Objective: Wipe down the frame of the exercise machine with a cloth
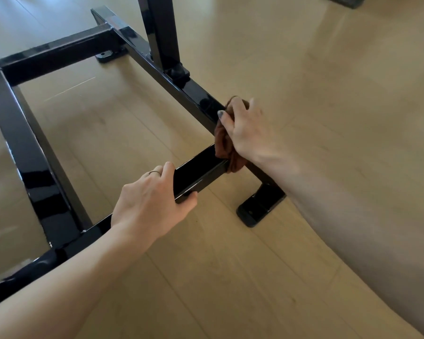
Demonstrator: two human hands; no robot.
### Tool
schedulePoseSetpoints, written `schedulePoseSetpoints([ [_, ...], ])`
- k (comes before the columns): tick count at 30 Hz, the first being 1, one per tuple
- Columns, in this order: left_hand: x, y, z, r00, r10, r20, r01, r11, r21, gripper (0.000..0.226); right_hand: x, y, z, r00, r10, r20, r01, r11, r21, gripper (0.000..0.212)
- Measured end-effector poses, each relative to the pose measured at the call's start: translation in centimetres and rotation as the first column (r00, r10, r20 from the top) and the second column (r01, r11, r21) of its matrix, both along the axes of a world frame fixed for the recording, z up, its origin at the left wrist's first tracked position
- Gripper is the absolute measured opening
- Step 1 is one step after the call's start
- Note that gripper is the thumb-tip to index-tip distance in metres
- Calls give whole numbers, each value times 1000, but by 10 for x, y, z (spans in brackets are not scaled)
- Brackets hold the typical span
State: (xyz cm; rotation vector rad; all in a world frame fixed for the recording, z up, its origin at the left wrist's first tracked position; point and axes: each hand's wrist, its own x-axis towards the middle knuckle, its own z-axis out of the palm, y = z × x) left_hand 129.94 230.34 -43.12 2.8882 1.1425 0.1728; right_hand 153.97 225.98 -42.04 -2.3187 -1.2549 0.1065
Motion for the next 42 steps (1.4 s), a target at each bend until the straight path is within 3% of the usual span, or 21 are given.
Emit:
schedulePoseSetpoints([
  [4, 0, 1, 1, 1000, -10, -4, 10, 1000, 4, 47, 9, 73, 4, 999, -9, 33, 11, 997, -77, 46],
  [8, -1, 1, 3, 1000, 5, 5, -5, 1000, -16, 48, 22, 81, 3, 991, 50, -121, -58, 996, -70, 41],
  [13, -2, -1, 5, 1000, -2, 9, 2, 1000, -18, 50, 35, -1, -2, 923, 55, -380, -54, 998, 12, 26],
  [17, -3, -3, 3, 1000, 6, 18, -6, 1000, -1, 50, 29, -105, -2, 906, 10, -423, -16, 1000, -11, 23],
  [21, -2, -3, 2, 1000, 14, 13, -13, 1000, -10, 50, 13, -152, 1, 942, -57, -331, 57, 998, -9, 41],
  [26, -1, -2, 2, 1000, 9, 8, -9, 1000, 9, 50, 4, -94, 4, 971, -91, -222, 81, 995, -54, 33],
  [33, 0, 0, 2, 1000, 17, -1, -17, 1000, -12, 49, -19, 16, -2, 970, -124, 209, 139, 989, -55, 41],
  [39, -2, -1, 2, 1000, 14, -17, -14, 1000, -24, 51, -60, -34, -7, 934, -47, 353, 42, 999, 23, 31],
  [42, -4, 1, 8, 999, 15, -32, -18, 993, -121, 52, -119, -36, -9, 947, 82, 311, -102, 994, 48, 30],
])
